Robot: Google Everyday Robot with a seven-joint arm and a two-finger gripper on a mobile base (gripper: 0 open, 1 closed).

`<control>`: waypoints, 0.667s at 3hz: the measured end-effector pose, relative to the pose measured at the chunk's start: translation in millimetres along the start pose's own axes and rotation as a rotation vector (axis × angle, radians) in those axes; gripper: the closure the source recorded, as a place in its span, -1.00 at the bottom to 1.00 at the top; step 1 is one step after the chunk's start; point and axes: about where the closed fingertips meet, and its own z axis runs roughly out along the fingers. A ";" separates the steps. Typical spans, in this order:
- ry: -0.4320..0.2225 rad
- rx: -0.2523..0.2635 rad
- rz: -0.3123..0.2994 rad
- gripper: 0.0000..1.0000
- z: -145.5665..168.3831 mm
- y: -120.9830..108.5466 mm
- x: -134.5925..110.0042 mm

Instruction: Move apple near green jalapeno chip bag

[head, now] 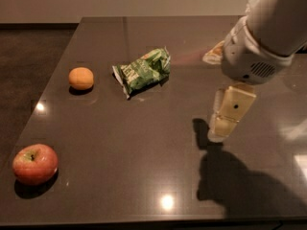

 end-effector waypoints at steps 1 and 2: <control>-0.073 -0.052 -0.073 -1.00 27.6 19.0 -42.7; -0.124 -0.106 -0.139 -1.00 51.7 42.1 -83.0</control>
Offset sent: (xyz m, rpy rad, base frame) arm -0.0449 0.1582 -0.0499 0.1458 0.0882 0.3011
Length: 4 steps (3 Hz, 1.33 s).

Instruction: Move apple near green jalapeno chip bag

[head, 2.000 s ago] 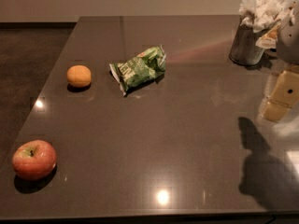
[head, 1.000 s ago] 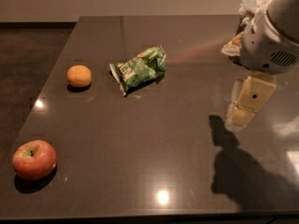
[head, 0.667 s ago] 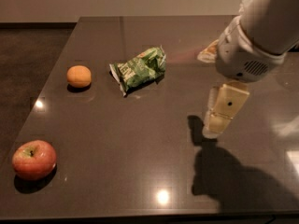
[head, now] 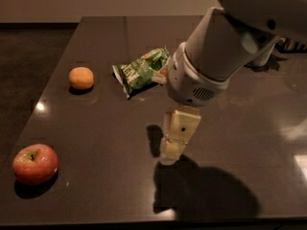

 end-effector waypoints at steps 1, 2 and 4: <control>-0.056 -0.043 -0.062 -1.00 23.6 15.6 -40.5; -0.099 -0.066 -0.126 -1.00 41.7 31.1 -79.8; -0.129 -0.138 -0.195 -1.00 96.6 44.8 -132.6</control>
Offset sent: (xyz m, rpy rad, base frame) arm -0.0556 0.1419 -0.0176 0.1213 0.0206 0.2507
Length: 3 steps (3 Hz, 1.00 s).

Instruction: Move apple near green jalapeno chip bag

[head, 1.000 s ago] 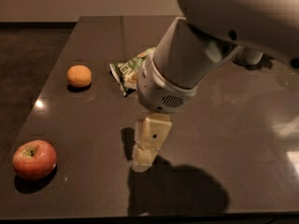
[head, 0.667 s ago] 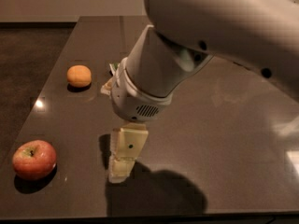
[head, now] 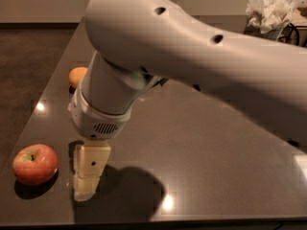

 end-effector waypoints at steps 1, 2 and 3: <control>-0.014 -0.023 -0.013 -1.00 21.5 -2.9 -13.4; -0.027 -0.034 -0.018 -1.00 38.5 -6.3 -25.7; -0.026 -0.041 -0.013 -1.00 56.1 -12.7 -30.1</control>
Offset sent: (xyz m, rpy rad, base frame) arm -0.0027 0.0647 -0.0313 0.0278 0.0482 0.0449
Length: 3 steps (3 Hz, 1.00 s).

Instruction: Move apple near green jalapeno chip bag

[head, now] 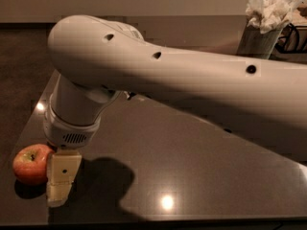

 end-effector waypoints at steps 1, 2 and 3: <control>0.000 -0.006 0.003 -1.00 11.6 -2.9 -4.6; -0.011 -0.015 -0.002 -0.67 19.3 -2.1 -15.6; -0.006 -0.029 -0.008 -0.29 26.4 -1.8 -20.9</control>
Offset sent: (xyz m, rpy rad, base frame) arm -0.0081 0.0379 -0.0129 0.0160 0.0369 0.0195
